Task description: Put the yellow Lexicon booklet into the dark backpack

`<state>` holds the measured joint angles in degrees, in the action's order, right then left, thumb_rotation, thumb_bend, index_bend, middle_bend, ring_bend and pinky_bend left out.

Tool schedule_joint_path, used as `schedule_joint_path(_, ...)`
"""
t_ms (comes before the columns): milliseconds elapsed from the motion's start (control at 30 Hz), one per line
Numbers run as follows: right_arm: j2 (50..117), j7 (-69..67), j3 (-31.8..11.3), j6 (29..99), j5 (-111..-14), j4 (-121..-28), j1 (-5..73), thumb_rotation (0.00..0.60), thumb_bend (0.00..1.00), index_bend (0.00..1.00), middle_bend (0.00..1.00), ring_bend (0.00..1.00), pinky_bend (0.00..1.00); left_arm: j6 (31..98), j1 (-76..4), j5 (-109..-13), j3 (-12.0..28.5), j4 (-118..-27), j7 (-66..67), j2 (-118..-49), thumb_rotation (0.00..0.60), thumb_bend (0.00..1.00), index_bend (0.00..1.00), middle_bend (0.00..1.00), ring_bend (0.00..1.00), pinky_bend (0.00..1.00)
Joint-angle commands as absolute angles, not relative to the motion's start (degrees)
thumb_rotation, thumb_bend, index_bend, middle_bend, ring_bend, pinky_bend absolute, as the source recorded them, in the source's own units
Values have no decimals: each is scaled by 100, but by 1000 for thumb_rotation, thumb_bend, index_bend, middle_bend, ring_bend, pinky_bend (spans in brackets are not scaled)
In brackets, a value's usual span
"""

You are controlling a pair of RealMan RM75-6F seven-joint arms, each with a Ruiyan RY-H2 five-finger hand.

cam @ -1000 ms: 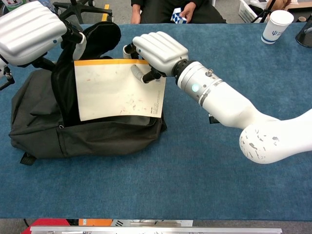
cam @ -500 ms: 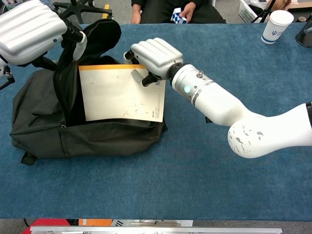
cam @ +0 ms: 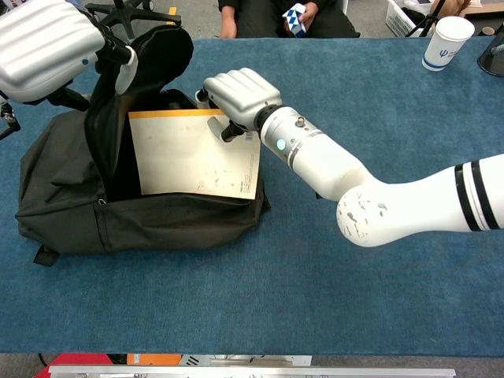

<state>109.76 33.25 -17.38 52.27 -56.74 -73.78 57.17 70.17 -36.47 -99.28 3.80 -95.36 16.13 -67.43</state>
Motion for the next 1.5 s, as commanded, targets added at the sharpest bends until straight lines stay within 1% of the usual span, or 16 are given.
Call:
schedule_joint_path(33,11129,3316,-1820,5197,-5596,-7284,5826,600,504,845,699,669,835,7020,-3648,-9953,378,-9565,1637,-6741,600,291,616,600,573,574)
schedule_joint_path(267,11483,3471,-2040,5103,-5272,-6995,6139,600,503,845,699,669,835,7008,-3623,-9812,448,-9661,1673,-6710,600,291,612,598,572,574)
schedule_joint_path(400,11578,3463,-2130,4980,-5095,-6848,6265,600,499,845,698,669,835,7016,-3593,-9751,453,-9721,1547,-6652,600,291,612,598,571,574)
schedule_joint_path(600,11744,3244,-2203,4830,-5055,-6561,6414,600,489,845,698,660,835,6999,-3560,-9743,425,-9719,1525,-6593,600,291,613,599,571,574)
schedule_joint_path(667,11774,3097,-2208,4718,-5103,-6475,6459,600,480,845,694,645,835,7009,-3553,-9777,411,-9728,1522,-6580,600,291,614,599,571,574)
schedule_joint_path(767,11820,2903,-2201,4560,-5189,-6331,6531,600,461,826,647,582,800,7023,-3541,-9821,394,-9765,1536,-6567,600,291,616,598,571,574)
schedule_joint_path(800,11831,2847,-2202,4518,-5208,-6295,6549,600,452,794,620,550,774,7025,-3536,-9828,390,-9776,1540,-6561,600,291,615,598,571,574)
schedule_joint_path(967,11863,2667,-2168,4473,-5335,-6216,6594,600,365,454,452,431,652,7057,-3516,-9886,377,-9794,1553,-6548,600,291,611,597,571,574)
schedule_joint_path(1000,11853,2652,-2165,4461,-5332,-6216,6593,600,351,413,424,410,634,7066,-3512,-9896,375,-9797,1547,-6546,600,291,610,596,571,574)
schedule_joint_path(1067,11806,2643,-2170,4434,-5297,-6225,6593,600,297,298,343,335,565,7080,-3506,-9914,375,-9809,1532,-6537,600,291,609,595,571,574)
schedule_joint_path(1133,11737,2614,-2193,4409,-5247,-6276,6582,600,256,222,294,279,511,7075,-3501,-9928,369,-9819,1546,-6524,600,291,609,595,571,574)
schedule_joint_path(1233,11567,2567,-2238,4337,-5132,-6464,6553,600,215,168,269,239,465,7030,-3497,-9900,364,-9823,1590,-6518,600,291,608,593,570,573)
schedule_joint_path(1300,11443,2563,-2229,4346,-5118,-6600,6523,600,204,146,267,234,460,7021,-3497,-9888,371,-9806,1600,-6522,600,291,608,592,570,574)
schedule_joint_path(1500,10795,2543,-2076,4419,-5142,-7370,6280,600,204,145,267,233,458,7006,-3491,-9860,387,-9764,1616,-6540,600,291,606,589,569,573)
